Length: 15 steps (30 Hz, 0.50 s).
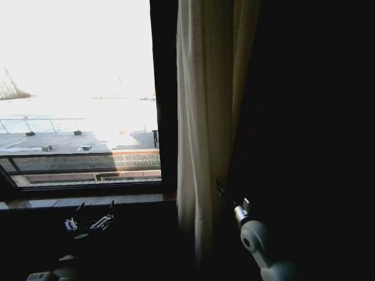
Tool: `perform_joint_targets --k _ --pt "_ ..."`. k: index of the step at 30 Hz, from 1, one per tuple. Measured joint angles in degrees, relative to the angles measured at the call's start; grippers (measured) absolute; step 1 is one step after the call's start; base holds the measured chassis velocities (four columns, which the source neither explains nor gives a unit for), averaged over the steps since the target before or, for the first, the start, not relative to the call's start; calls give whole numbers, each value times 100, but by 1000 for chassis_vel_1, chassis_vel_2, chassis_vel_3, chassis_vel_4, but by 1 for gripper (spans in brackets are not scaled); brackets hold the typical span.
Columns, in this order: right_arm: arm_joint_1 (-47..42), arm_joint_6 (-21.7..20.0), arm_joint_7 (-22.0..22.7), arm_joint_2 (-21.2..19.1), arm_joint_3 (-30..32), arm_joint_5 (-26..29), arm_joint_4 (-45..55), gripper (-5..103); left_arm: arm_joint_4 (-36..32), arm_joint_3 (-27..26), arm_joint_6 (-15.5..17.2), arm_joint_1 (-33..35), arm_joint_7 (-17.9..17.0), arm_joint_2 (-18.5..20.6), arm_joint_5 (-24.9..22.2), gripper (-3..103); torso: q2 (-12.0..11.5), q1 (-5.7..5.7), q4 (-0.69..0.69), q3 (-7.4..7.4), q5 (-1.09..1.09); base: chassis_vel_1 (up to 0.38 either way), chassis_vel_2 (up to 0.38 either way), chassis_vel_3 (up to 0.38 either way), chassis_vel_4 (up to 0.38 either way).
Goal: Open the curtains by pulling them apart, changing their state from closed to fully open.
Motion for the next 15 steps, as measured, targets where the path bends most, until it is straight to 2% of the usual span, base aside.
perform_joint_targets --k 4,7,8,15 --pt "-307 -10 44 67 -63 -63 445 87 51 3 -2 -15 -6 2 -32 100 0 0 2 0 -5 0 0 0 0" --pt "-429 -11 60 88 -66 -211 551 87 64 16 -1 -27 -7 2 -37 100 0 0 2 0 -5 0 0 0 0" --pt "-532 9 58 112 -57 -405 574 99 74 17 0 -28 -7 7 -42 100 0 0 1 0 -4 0 0 0 0" --pt "-612 49 -131 164 1 -800 512 100 113 13 5 -52 -7 31 -53 100 0 0 1 0 -2 0 0 0 0"
